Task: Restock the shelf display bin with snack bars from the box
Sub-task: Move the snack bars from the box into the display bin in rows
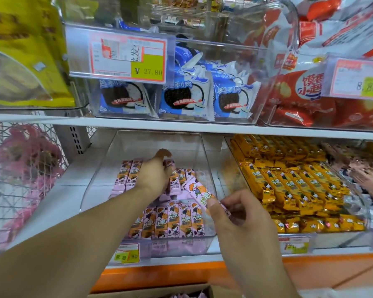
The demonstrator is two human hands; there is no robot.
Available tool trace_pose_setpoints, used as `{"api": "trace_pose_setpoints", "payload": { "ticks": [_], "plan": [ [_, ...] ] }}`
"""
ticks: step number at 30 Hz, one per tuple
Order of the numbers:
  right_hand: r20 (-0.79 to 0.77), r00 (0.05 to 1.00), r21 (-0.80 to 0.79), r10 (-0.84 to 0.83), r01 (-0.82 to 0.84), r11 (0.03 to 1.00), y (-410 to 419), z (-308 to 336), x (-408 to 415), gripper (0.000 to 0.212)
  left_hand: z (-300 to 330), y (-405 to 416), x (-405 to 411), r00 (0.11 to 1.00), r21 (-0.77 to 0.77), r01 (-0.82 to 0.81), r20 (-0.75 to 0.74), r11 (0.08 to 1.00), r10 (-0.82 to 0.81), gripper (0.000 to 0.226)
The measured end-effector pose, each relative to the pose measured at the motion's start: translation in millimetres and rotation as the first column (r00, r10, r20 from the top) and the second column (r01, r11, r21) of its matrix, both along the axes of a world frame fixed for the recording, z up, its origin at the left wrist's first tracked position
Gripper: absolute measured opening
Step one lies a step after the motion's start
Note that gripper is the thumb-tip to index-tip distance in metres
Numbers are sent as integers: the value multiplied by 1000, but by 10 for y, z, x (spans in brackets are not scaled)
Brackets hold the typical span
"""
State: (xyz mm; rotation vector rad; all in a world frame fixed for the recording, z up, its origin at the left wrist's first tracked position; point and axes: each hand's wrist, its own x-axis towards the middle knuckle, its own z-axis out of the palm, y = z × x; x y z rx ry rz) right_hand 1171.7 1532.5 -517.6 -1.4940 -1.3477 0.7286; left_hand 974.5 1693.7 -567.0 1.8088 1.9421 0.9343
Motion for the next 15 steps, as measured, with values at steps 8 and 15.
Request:
{"api": "trace_pose_setpoints", "payload": {
  "ticks": [8,15],
  "plan": [
    [-24,1000,-36,-9,9,999,12,19,31,24,152,-131,-71,963,-333,241,-33,911,-267,101],
    [-37,999,-41,-22,20,999,0,26,33,23,258,-218,-53,872,-370,270,-297,889,-389,80]
  ]
}}
